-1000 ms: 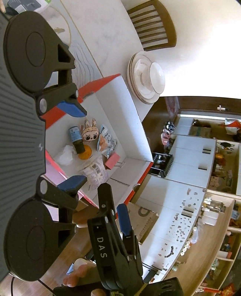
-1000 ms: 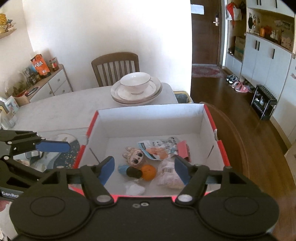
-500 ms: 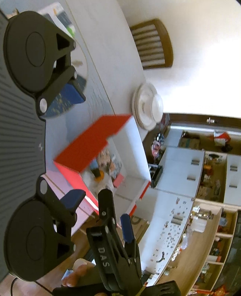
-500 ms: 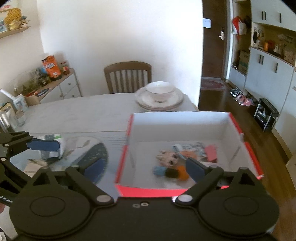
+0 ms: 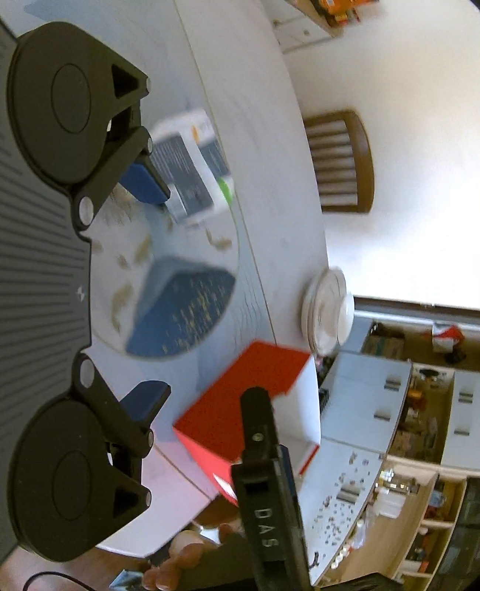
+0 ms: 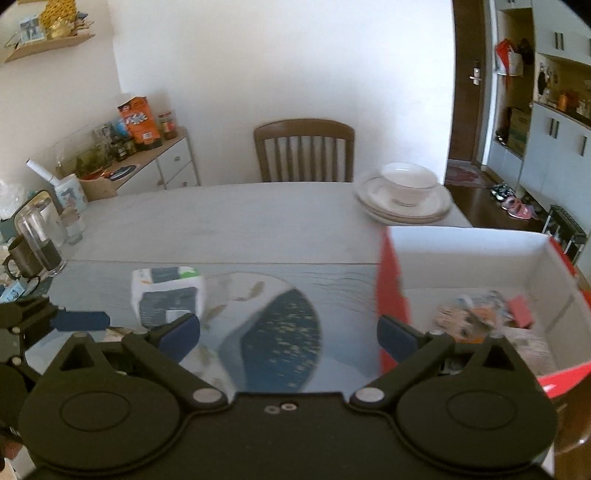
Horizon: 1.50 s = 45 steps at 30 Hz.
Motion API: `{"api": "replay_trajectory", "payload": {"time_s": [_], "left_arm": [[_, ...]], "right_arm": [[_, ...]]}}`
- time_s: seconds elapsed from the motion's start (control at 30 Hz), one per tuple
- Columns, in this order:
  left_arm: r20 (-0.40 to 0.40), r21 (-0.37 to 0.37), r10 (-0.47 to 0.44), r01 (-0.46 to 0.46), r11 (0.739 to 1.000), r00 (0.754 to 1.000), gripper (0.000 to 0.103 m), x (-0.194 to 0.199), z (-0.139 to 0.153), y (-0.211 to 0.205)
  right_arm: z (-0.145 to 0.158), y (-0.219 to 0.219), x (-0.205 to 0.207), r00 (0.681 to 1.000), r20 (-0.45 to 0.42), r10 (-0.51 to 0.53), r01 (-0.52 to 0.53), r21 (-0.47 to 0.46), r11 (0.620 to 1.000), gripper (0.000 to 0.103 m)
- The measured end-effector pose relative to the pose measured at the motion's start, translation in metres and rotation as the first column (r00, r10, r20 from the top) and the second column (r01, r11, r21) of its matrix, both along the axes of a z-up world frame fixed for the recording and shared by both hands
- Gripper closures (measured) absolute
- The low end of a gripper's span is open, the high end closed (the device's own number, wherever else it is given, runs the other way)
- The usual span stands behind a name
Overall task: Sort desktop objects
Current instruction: 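Lift both tools out of the box and move back over the table, then grasp the silver foil packet with the left tool while the right tool grasps the white tissue pack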
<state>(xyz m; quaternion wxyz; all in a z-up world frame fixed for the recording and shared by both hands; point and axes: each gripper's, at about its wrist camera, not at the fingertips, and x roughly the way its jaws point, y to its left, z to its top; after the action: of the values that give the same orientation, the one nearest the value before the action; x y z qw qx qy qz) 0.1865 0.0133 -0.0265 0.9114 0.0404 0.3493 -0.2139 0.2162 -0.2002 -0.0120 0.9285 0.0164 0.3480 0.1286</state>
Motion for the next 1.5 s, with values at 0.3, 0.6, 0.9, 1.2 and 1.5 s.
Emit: {"api": "replay_trajectory", "payload": {"time_s": [0.3,0.6,0.9,1.2,1.5], "left_arm": [[-0.024,0.055,0.088,-0.087,0.995,0.996,0.001,0.006,-0.029,0.05],[-0.061,0.093,0.141,-0.135,0.986,0.988,0.001,0.017,-0.053,0.076],[-0.091,0.117,0.147,-0.136,0.984,0.985,0.001,0.03,-0.071,0.078],[-0.109,0.141,0.128,-0.112,0.984,0.986,0.001,0.038,-0.086,0.073],[-0.118,0.148,0.124,-0.106,0.983,0.985,0.006,0.041,-0.097,0.07]], "right_arm": [[-0.019,0.064,0.032,0.997,-0.017,0.073,-0.073,-0.02,0.997,0.001],[-0.039,0.113,0.069,0.99,-0.036,0.135,-0.136,-0.015,0.991,0.001],[-0.068,0.145,0.101,0.979,-0.086,0.187,-0.189,-0.025,0.982,0.001],[-0.099,0.155,0.124,0.963,-0.135,0.234,-0.238,-0.009,0.971,0.0],[-0.118,0.153,0.136,0.956,-0.16,0.247,-0.246,0.028,0.969,0.002]]}}
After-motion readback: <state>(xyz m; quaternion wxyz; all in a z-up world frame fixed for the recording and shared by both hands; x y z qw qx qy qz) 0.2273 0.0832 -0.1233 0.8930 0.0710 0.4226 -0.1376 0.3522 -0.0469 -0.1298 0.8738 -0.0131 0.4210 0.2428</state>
